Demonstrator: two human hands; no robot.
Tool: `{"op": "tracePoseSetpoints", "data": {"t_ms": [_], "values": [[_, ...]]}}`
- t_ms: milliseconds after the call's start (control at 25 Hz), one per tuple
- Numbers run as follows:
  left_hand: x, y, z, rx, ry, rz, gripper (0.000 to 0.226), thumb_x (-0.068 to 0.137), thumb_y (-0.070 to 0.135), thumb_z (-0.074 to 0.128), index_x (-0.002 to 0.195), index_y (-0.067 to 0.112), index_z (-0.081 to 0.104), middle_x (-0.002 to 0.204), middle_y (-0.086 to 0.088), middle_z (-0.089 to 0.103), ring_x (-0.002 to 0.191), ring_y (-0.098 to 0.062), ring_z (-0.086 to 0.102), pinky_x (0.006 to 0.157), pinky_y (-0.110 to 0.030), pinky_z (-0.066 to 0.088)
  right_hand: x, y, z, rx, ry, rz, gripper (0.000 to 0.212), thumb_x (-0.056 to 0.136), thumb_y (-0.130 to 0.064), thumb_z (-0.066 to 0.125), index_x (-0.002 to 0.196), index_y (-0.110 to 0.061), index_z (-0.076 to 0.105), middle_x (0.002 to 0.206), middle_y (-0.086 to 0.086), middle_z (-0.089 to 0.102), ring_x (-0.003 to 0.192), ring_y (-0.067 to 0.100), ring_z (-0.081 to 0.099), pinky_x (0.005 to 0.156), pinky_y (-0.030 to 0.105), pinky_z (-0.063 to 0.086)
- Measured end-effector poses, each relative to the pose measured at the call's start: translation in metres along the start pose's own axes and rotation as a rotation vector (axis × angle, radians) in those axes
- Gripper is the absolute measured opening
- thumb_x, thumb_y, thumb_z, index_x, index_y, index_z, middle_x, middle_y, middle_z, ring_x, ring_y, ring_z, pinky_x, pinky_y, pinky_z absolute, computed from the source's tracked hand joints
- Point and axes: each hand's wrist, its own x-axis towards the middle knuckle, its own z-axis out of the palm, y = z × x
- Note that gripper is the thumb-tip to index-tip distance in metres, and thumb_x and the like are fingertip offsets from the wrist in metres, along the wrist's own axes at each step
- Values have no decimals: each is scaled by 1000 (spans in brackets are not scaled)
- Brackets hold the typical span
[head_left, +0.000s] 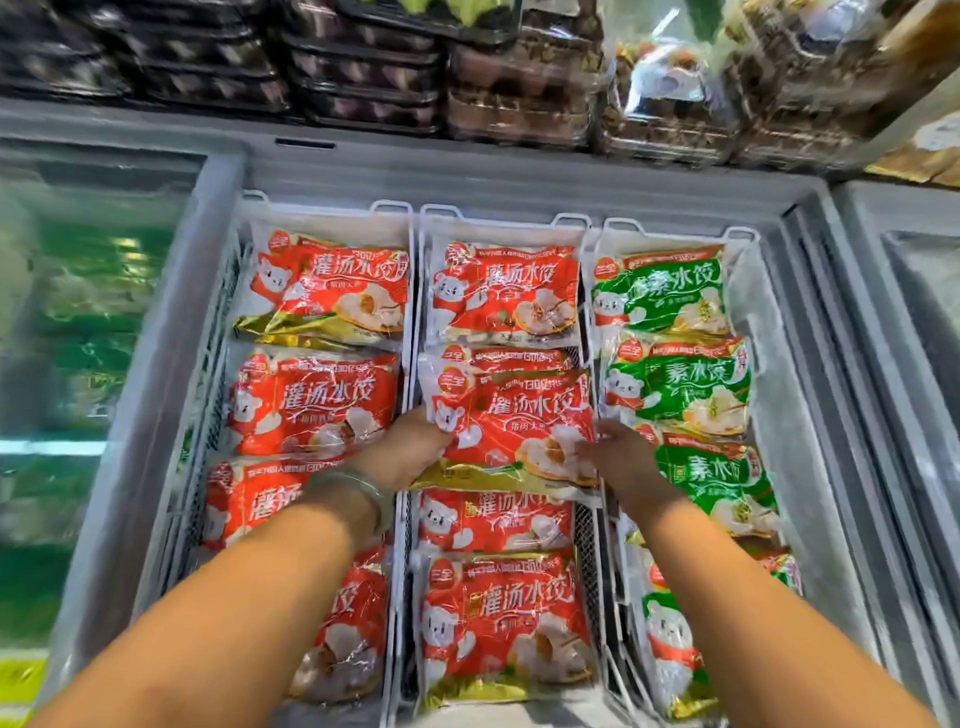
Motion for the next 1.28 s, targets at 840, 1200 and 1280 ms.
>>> {"op": "tracePoseSetpoints", "data": {"t_ms": [840,1200,1280], "values": [[18,3,8,196,96,-73,48,95,15,50,142,11,38,130,-6,53,117,-26,54,88,-23,40,17,3,18,76,-196,66,25,96,-16,45,113,-6,59,91,7,55,74,16,53,70,30,44],[-98,-8,12,162,-46,18,10,96,12,47,98,15,56,98,-4,60,95,-21,55,82,-31,47,-109,62,-27,260,-220,83,30,100,-20,41,123,-3,52,115,15,65,79,19,64,74,30,54],[-120,-9,23,127,-62,18,12,98,11,43,93,12,55,91,-4,60,83,-18,57,70,-24,45,-133,81,-43,319,-193,65,25,99,-21,42,115,-6,54,100,10,66,70,15,62,70,27,51]]}}
